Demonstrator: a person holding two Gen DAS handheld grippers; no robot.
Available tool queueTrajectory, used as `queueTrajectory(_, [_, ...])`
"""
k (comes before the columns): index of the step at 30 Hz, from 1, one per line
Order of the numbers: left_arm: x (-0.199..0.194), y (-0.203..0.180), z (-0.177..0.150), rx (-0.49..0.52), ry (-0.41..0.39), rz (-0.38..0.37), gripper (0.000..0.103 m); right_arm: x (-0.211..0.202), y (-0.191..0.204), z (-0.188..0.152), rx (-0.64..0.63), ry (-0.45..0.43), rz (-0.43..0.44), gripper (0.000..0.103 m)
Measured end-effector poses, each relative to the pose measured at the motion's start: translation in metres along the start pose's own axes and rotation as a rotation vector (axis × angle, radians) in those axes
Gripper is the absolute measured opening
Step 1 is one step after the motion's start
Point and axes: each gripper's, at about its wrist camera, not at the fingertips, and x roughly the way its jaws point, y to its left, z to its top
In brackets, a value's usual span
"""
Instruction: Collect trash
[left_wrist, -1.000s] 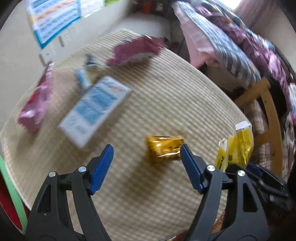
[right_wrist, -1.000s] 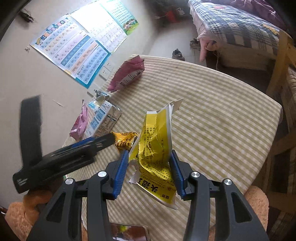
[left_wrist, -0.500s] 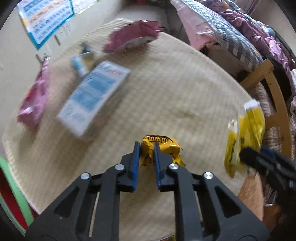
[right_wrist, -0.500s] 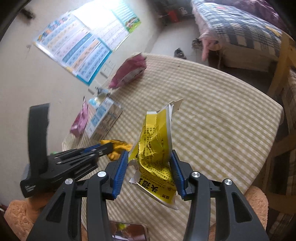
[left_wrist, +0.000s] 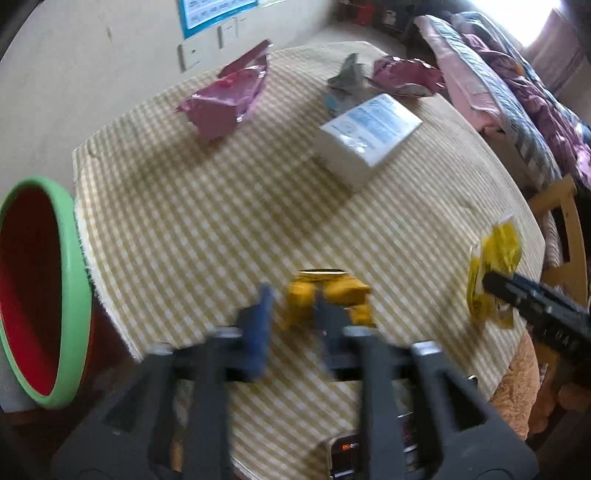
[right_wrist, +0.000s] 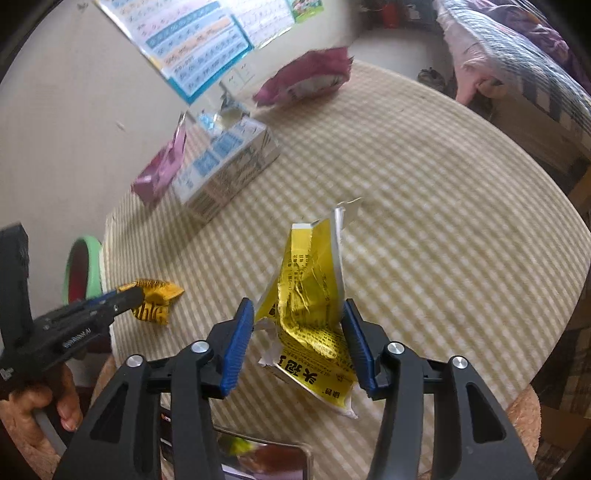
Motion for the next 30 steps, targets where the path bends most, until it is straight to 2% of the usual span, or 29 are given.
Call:
queueTrajectory(2, [-0.002, 0.003, -0.002, -0.024, -0.018, -0.017, 0.061, 0.001, 0.002, -0.002, 0.006, 0.009, 0.011, 0.053])
queueTrajectory(4, [-0.002, 0.004, -0.004, -0.016, -0.009, -0.026, 0.061, -0.003, 0.002, -0.002, 0.011, 0.005, 0.008, 0.059])
queueTrajectory(8, [0.004, 0.0, -0.012, 0.001, 0.01, -0.03, 0.061, -0.011, 0.0, 0.001, 0.019, -0.001, 0.004, 0.063])
queueTrajectory(16, [0.005, -0.002, -0.021, 0.01, 0.025, -0.054, 0.061, -0.018, 0.003, 0.002, 0.006, 0.008, 0.006, 0.064])
queueTrajectory(18, [0.007, -0.004, -0.022, 0.012, 0.027, -0.055, 0.056, -0.015, 0.003, 0.001, 0.012, 0.019, 0.015, 0.064])
queueTrajectory(22, [0.007, -0.002, -0.024, 0.01, 0.028, -0.046, 0.051, -0.011, 0.003, -0.002, 0.014, 0.035, 0.017, 0.064])
queueTrajectory(24, [0.01, -0.004, -0.023, 0.002, 0.034, -0.051, 0.042, -0.01, 0.002, -0.003, 0.014, 0.041, 0.014, 0.064])
queueTrajectory(25, [0.011, -0.006, -0.022, 0.004, 0.036, -0.054, 0.04, -0.009, 0.002, -0.004, 0.014, 0.042, 0.014, 0.061])
queueTrajectory(26, [0.012, -0.008, -0.022, 0.011, 0.039, -0.058, 0.035, -0.009, 0.002, -0.004, 0.017, 0.044, 0.018, 0.051])
queueTrajectory(27, [0.013, -0.01, -0.023, 0.019, 0.043, -0.064, 0.03, -0.009, 0.001, -0.004, 0.027, 0.049, 0.029, 0.046])
queueTrajectory(28, [0.013, -0.012, -0.023, 0.024, 0.044, -0.066, 0.03, -0.009, -0.001, -0.005, 0.035, 0.052, 0.036, 0.037])
queueTrajectory(30, [0.012, -0.013, -0.023, 0.029, 0.038, -0.067, 0.028, -0.01, -0.003, -0.005, 0.048, 0.046, 0.04, 0.032])
